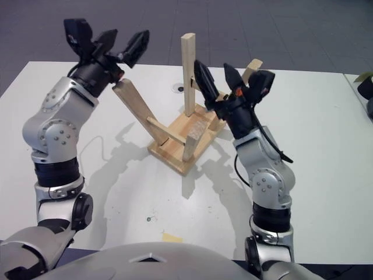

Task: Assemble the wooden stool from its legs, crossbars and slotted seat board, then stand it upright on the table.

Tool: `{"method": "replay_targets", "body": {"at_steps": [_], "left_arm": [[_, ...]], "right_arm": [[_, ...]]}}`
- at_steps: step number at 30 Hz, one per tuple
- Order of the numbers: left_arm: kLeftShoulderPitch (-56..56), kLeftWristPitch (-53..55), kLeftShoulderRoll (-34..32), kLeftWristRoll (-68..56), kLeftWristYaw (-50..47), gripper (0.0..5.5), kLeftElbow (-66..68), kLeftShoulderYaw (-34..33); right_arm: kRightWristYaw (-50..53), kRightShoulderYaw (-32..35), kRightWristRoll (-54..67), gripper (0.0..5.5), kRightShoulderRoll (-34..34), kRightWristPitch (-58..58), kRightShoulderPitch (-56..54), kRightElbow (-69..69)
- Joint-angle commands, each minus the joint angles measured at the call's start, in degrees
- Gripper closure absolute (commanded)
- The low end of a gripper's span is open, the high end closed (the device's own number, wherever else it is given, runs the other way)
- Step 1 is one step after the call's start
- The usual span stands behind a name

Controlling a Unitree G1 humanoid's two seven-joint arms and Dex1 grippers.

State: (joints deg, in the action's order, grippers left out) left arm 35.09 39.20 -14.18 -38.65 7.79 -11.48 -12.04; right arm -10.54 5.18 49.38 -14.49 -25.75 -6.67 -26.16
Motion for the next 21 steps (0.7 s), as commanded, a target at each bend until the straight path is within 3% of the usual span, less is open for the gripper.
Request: {"method": "replay_targets", "body": {"at_steps": [1,5,11,15,21], "left_arm": [[3.26,0.05,-4.69,-0.72,-0.86,0.13,2.58,-6.84],[1.05,-0.53,-7.60,1.48,-0.44,0.13,4.43,-8.40],[-0.30,-1.28,-5.06,3.89,-0.11,0.13,4.96,-4.56],[-1.48,-1.97,-5.95,5.34,0.17,0.13,5.97,-5.27],[-2.53,-7.27,-7.50,10.01,-2.32,0.13,8.65,-8.89]], "right_arm": [[-9.07,-2.60,-4.59,0.10,-8.36,-3.16,12.69,-0.66],[-13.94,-10.69,-11.43,0.10,-11.84,-3.56,17.61,-3.05],[-15.26,-19.80,-12.12,0.10,-4.15,-4.31,9.98,-4.72],[-20.81,-17.28,-11.62,0.10,-8.81,-4.37,14.39,-2.19],[-18.59,-5.30,-13.65,0.10,-9.28,-0.60,16.37,10.15]]}}
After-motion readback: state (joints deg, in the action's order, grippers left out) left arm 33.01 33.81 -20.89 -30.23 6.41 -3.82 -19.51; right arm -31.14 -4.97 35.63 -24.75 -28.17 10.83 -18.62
